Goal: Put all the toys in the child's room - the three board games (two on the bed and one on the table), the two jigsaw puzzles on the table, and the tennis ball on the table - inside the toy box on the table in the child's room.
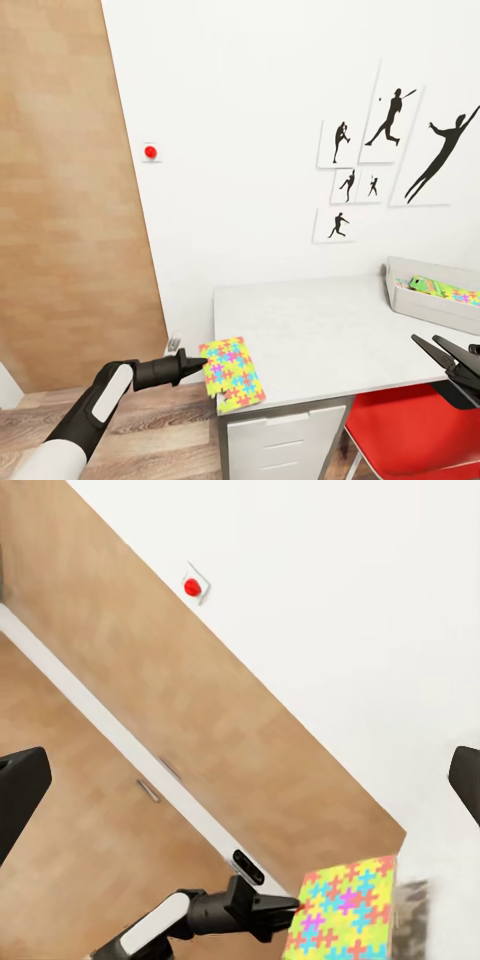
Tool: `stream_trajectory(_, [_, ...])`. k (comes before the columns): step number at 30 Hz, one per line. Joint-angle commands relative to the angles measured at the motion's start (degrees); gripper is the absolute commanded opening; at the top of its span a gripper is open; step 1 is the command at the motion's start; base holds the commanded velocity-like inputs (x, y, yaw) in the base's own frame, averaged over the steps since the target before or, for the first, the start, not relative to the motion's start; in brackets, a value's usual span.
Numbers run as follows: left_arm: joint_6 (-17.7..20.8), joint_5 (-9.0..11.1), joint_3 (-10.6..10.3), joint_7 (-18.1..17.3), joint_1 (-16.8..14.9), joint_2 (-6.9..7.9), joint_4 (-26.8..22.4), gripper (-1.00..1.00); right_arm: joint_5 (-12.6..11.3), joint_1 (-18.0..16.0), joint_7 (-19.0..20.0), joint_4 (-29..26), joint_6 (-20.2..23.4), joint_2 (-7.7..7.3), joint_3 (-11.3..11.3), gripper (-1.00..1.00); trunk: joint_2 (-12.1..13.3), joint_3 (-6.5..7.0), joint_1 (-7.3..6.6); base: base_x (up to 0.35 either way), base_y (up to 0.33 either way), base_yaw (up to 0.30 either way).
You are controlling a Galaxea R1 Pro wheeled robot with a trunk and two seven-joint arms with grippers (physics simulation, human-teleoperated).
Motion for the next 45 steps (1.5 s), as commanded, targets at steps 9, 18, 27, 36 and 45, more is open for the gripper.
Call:
stream_trajectory(9, [4.9, 0.2, -0.5, -1.6, -0.1, 3.95, -5.7, -1.00, 0.0, -0.1, 0.1, -0.1, 0.1, 0.46, -0.1, 1.00, 3.6, 1.55, -1.98, 0.000, 0.000, 0.000])
stream_trajectory(18, [4.9, 1.5, -10.1, -31.9, -0.1, 17.73, -10.0, -1.00, 0.1, -0.1, -0.2, -0.5, -1.0, 3.81, 1.4, 1.00, 7.2, 3.17, -3.96, 0.000, 0.000, 0.000])
stream_trajectory(27, [4.9, 1.2, -11.6, -36.7, -0.1, 19.48, -10.7, -1.00, 0.2, 0.1, -4.2, -0.5, 4.3, 4.29, 3.9, 1.00, 10.8, 4.78, -5.93, 0.000, 0.000, 0.000])
stream_trajectory(36, [4.9, 1.2, -11.5, -36.9, -0.1, 22.18, -10.3, -1.00, 0.2, 0.2, -4.2, -0.5, 4.3, 4.86, 5.3, 1.00, 14.4, 6.40, -7.91, 0.000, 0.000, 0.000])
stream_trajectory(45, [4.9, 1.0, -11.4, -36.9, -0.1, 22.13, -10.3, -1.00, 0.3, -0.7, -4.8, -0.5, 4.3, 9.94, 7.5, 1.00, 18.0, 8.02, -9.89, 0.000, 0.000, 0.000])
